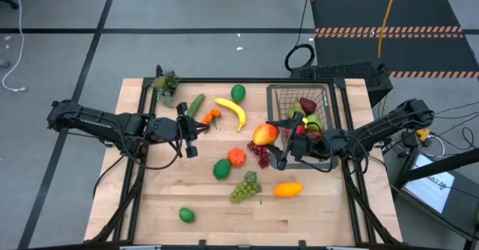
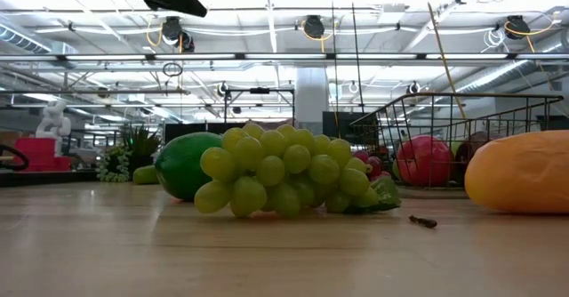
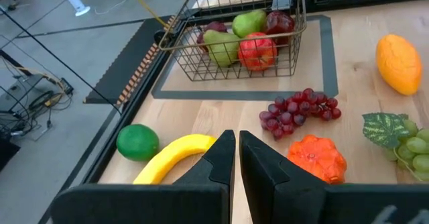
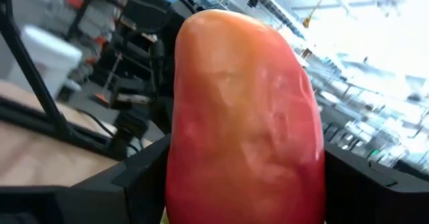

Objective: Build produce basket
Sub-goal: Put the bottom mango into the gold wire basket

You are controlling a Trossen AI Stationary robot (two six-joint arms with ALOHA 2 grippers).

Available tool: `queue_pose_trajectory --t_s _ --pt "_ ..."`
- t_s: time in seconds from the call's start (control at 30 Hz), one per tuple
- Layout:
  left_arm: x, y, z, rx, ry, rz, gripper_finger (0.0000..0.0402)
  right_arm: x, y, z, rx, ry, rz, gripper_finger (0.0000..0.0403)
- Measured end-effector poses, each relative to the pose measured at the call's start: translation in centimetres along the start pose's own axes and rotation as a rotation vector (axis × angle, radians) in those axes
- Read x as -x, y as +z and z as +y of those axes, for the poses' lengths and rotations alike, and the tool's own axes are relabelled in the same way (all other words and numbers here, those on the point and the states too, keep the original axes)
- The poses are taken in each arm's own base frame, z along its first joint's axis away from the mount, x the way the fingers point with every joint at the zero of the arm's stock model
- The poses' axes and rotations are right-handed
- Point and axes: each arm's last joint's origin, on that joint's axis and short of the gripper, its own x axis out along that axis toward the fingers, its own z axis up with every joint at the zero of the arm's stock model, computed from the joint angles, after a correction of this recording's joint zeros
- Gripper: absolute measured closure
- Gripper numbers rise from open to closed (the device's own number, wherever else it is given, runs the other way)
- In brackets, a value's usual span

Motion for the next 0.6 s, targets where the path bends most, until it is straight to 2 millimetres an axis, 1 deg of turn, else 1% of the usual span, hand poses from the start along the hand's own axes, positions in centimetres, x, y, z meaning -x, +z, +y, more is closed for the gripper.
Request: queue_pose_trajectory --t_s 0.17,0.4,0.6 --pt "0.01 0.24 0.01 -0.013 0.001 -0.023 0.0376 0.00 0.00 0.00 -0.195 0.000 0.000 0.0108" --pt "0.02 0.59 0.03 -0.028 0.003 -0.056 0.0376 0.00 0.00 0.00 -0.555 0.001 0.000 0.0108" --pt "0.06 1.01 0.06 -0.029 0.006 -0.096 0.0376 0.00 0.00 0.00 -0.725 0.001 0.000 0.0108"
